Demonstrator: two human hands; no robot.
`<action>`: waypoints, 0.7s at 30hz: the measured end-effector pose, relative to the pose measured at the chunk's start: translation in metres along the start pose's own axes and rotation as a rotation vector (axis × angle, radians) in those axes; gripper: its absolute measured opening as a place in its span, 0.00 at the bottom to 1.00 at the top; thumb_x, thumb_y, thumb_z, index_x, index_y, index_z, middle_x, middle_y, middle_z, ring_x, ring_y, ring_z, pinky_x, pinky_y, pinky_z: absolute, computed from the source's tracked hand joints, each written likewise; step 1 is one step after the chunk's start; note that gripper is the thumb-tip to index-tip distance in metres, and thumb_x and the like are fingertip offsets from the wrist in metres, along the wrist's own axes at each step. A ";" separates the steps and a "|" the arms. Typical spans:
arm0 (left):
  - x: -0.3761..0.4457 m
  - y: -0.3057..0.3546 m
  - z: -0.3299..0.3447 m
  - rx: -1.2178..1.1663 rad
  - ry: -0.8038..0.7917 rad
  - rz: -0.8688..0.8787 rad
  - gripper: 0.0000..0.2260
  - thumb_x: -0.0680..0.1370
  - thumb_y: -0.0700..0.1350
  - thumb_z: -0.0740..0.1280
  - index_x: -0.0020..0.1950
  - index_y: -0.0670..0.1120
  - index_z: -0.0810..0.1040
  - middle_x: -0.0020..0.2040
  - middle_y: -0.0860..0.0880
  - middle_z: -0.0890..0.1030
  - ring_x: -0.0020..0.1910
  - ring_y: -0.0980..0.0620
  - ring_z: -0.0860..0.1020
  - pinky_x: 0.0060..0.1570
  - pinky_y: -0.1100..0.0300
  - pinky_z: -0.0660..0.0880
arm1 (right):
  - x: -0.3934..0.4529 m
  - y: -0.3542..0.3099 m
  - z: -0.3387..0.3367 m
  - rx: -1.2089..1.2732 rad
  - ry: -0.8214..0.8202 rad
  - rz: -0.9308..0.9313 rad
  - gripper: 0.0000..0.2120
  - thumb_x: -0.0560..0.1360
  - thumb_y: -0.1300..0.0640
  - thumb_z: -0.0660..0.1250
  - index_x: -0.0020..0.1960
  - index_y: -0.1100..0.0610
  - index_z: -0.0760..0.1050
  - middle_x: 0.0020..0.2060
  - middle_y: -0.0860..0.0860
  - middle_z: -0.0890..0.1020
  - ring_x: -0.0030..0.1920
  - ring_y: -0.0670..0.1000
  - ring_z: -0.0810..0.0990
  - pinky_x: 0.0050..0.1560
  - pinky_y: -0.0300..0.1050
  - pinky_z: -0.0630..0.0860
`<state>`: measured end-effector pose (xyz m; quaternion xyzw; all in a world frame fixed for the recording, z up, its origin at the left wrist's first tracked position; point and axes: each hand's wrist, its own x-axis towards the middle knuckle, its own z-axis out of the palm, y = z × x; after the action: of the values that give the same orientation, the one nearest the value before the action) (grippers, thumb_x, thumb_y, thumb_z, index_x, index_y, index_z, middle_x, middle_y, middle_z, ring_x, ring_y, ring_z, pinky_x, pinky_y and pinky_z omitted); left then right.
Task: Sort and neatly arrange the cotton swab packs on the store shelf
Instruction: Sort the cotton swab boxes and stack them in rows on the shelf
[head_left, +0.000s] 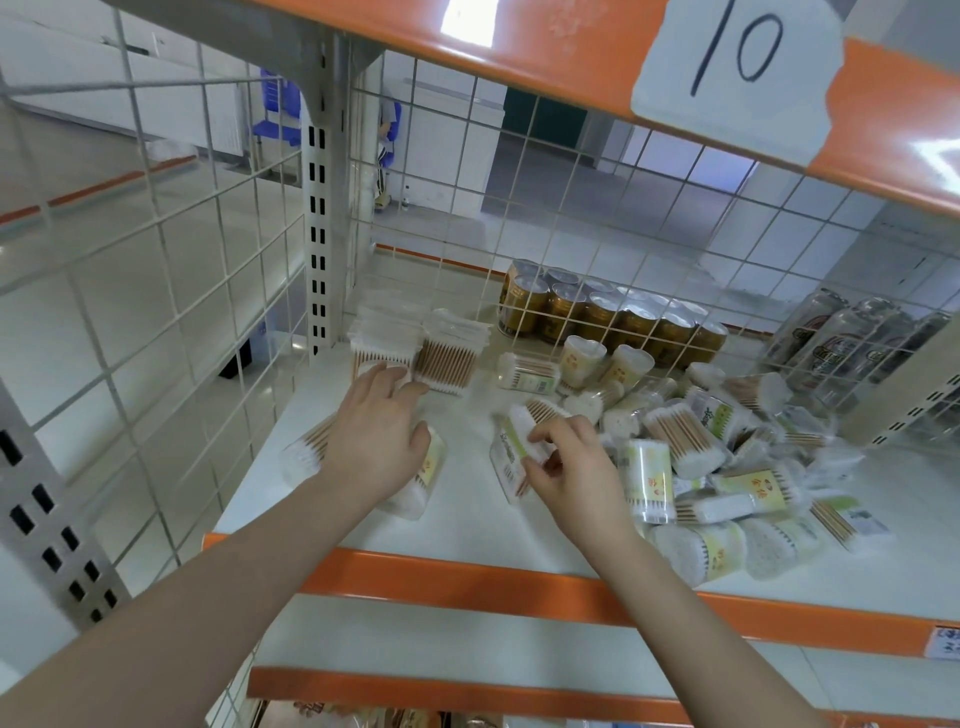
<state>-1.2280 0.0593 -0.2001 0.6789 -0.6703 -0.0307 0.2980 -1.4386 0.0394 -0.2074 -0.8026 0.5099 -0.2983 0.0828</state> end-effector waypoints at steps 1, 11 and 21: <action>0.000 -0.001 -0.001 0.012 -0.004 -0.006 0.19 0.72 0.42 0.65 0.62 0.39 0.76 0.63 0.36 0.73 0.67 0.36 0.66 0.68 0.48 0.59 | -0.001 0.000 0.000 -0.016 -0.017 -0.021 0.11 0.71 0.62 0.70 0.53 0.59 0.76 0.49 0.49 0.71 0.36 0.45 0.72 0.39 0.39 0.71; 0.001 -0.007 0.003 0.111 -0.073 0.021 0.23 0.77 0.48 0.60 0.71 0.42 0.65 0.72 0.41 0.62 0.74 0.42 0.54 0.72 0.54 0.47 | 0.007 0.007 -0.001 -0.230 -0.072 -0.208 0.22 0.61 0.73 0.63 0.53 0.59 0.77 0.42 0.57 0.75 0.39 0.59 0.77 0.27 0.43 0.70; 0.002 -0.012 0.001 0.131 -0.093 0.060 0.34 0.76 0.56 0.64 0.75 0.41 0.56 0.74 0.41 0.58 0.74 0.43 0.52 0.72 0.55 0.46 | 0.033 0.006 0.009 -0.230 -0.100 -0.245 0.17 0.65 0.67 0.71 0.53 0.60 0.77 0.48 0.57 0.77 0.46 0.59 0.78 0.38 0.48 0.76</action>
<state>-1.2172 0.0555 -0.2058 0.6745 -0.7040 -0.0093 0.2221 -1.4283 0.0065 -0.2050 -0.8767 0.4345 -0.2055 -0.0212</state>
